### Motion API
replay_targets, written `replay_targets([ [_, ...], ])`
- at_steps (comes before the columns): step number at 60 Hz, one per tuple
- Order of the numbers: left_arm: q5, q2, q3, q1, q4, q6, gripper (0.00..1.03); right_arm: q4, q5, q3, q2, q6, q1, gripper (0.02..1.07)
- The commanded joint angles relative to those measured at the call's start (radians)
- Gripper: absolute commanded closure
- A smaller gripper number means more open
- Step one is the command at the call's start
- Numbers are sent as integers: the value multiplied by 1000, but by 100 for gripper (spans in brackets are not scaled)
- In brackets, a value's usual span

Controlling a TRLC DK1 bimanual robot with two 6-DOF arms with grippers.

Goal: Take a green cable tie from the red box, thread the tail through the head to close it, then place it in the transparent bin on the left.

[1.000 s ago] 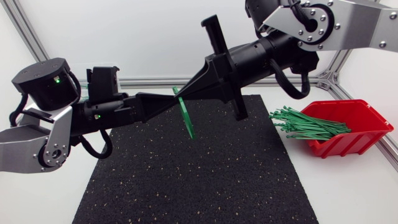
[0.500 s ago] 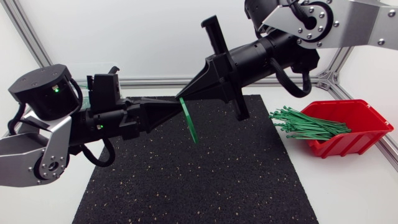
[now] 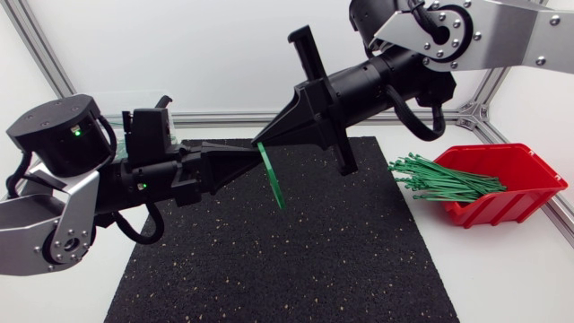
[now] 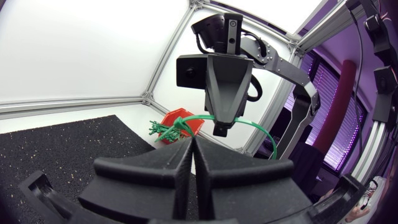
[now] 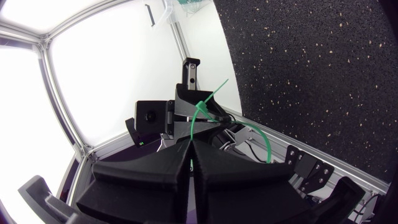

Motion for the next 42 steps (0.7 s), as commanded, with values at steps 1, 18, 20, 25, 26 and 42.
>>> replay_targets([
  [1, 14, -38, -17, -4, 20, 16, 100, -16, 19, 16, 44, 26, -6, 101],
  [18, 15, -64, -19, -4, 12, 15, 100, -19, 27, 16, 78, 29, -6, 101],
  [20, 15, -65, -19, -4, 11, 15, 100, -19, 27, 15, 83, 29, -8, 101],
  [25, 15, -71, -14, -1, 3, 15, 100, -21, 30, 13, 87, 29, -6, 101],
  [26, 15, -70, -13, 1, 3, 15, 100, -19, 30, 13, 86, 29, -6, 101],
  [42, 17, 18, 7, 19, 3, 29, 100, 45, 39, -11, 32, 43, 6, 79],
])
